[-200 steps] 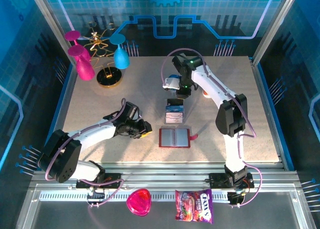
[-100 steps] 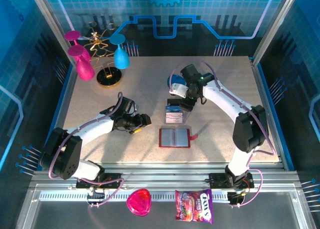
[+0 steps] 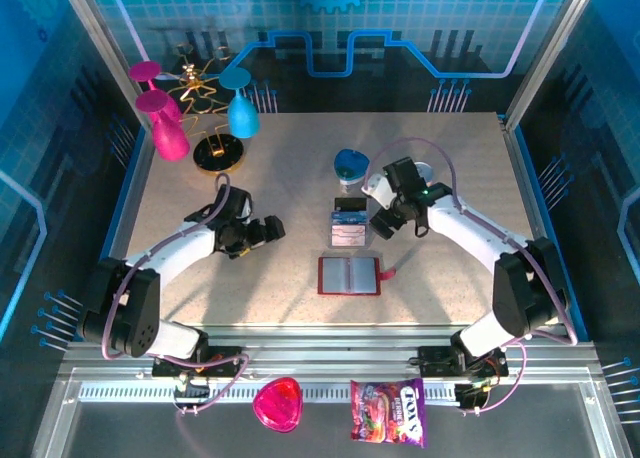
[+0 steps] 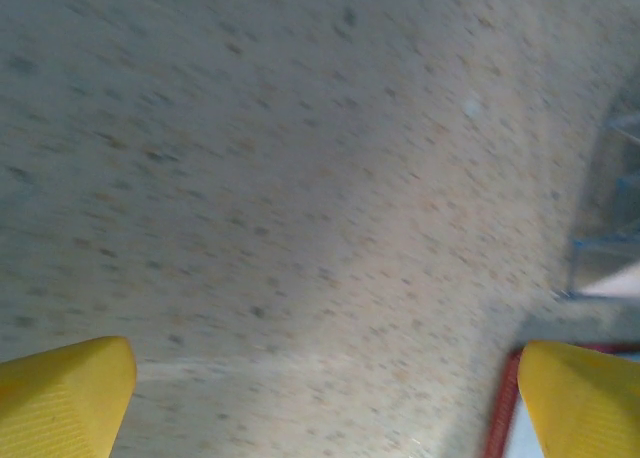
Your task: Take the credit cards out of the card holder
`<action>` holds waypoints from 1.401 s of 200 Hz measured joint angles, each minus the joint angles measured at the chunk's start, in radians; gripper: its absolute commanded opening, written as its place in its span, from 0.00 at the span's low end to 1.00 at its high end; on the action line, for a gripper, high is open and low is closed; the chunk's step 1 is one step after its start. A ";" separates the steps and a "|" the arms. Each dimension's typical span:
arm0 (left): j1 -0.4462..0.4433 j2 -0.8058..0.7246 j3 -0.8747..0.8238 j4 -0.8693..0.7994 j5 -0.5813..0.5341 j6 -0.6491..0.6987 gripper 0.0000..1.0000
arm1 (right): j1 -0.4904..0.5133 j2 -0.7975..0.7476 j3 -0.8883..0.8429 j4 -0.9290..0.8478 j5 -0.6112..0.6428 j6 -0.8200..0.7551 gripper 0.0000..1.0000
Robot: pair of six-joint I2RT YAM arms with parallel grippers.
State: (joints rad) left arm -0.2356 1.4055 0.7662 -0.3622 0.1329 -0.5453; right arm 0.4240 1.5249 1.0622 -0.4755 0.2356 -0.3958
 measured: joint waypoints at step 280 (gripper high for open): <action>0.330 0.015 -0.391 1.049 -0.245 0.376 0.99 | -0.369 0.008 -0.688 1.337 -0.143 0.397 1.00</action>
State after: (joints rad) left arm 0.0948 1.4208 0.3756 0.6868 -0.1120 -0.1692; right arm 0.0547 1.5326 0.3740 0.8619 0.0925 0.0010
